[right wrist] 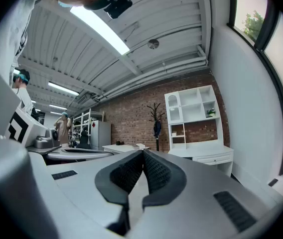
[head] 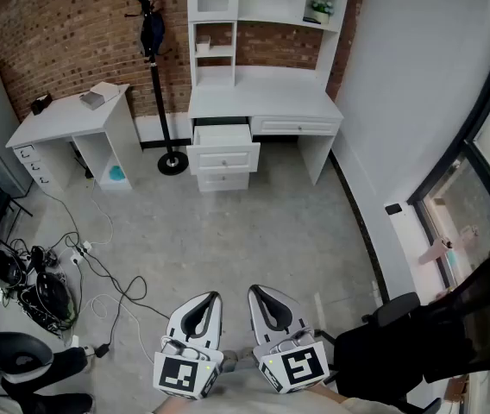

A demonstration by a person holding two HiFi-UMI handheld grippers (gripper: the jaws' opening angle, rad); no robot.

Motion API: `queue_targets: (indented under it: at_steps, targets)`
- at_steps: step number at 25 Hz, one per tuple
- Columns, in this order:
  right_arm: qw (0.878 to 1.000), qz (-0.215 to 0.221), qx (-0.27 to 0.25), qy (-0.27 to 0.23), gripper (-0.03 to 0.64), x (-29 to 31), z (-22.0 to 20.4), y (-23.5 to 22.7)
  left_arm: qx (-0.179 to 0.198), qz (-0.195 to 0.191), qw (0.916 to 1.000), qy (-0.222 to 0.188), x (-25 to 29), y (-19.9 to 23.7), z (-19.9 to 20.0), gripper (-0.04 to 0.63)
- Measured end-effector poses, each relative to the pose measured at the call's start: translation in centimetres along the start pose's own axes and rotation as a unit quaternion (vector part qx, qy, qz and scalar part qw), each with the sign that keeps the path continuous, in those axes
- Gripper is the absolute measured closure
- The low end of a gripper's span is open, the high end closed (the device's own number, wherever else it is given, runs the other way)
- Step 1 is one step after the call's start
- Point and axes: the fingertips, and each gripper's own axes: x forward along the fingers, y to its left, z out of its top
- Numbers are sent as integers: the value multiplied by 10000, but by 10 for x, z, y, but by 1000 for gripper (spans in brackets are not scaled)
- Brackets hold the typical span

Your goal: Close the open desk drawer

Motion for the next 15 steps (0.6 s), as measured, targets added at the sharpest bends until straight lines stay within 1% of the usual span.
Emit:
queue_targets:
  at_steps: [9,15]
  targets:
    - [9998,29,-142,-116,588,-11,12,-18,29,-78,9999,-102,9,-23,7,578]
    - [9996,-16,-204,-174,588,-23,13,-34,27,-101,9998,-143,16,-38,3,578]
